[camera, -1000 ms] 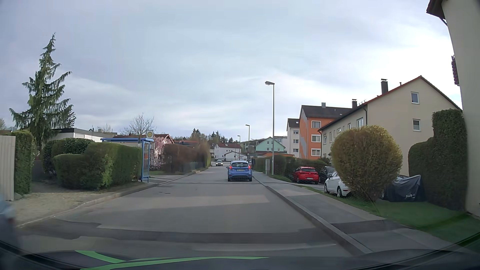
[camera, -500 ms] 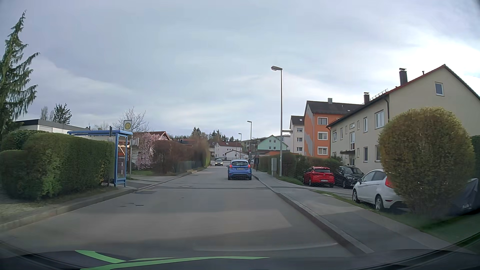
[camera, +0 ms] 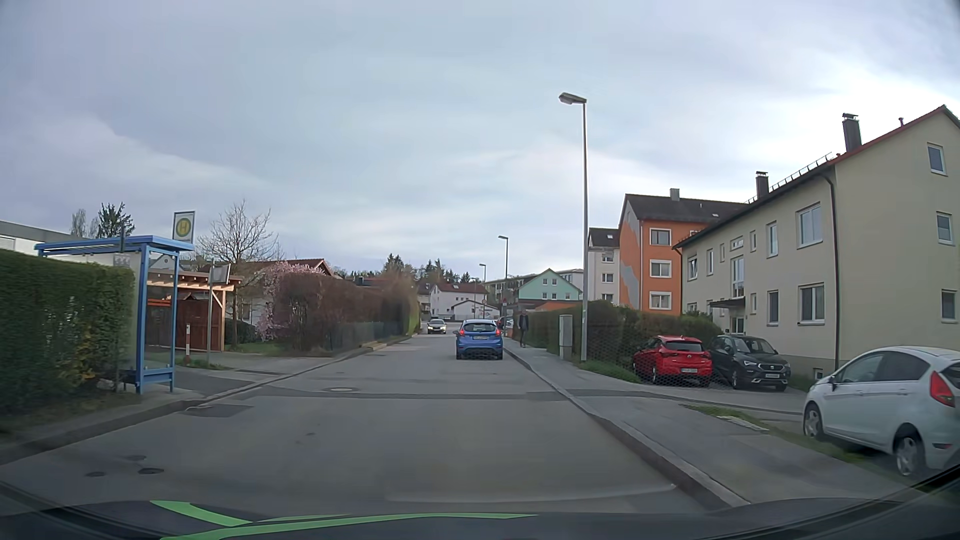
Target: Follow the waypoints while adhering to traffic rules and regulations
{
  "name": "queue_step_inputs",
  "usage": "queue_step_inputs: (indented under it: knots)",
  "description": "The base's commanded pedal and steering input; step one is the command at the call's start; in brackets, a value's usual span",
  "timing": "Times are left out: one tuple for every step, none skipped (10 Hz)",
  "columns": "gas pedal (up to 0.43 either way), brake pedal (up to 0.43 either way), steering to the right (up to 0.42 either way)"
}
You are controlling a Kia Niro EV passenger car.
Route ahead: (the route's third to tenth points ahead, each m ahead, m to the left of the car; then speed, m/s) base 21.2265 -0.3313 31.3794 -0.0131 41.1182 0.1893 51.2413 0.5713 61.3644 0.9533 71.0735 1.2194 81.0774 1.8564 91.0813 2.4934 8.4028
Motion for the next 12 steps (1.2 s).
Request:
queue_step_inputs:
  knots:
    - [0.087, 0.0, -0.003]
    - [0.087, 0.0, -0.003]
    - [0.087, 0.0, -0.003]
    - [0.087, 0.0, -0.004]
    - [0.087, 0.0, -0.004]
    - [0.087, 0.0, -0.004]
    - [0.087, 0.0, -0.004]
    - [0.087, 0.0, -0.004]
    - [0.087, 0.0, -0.004]
    - [0.087, 0.0, -0.003]
    - [0.087, 0.0, -0.001]
    - [0.087, 0.0, -0.002]
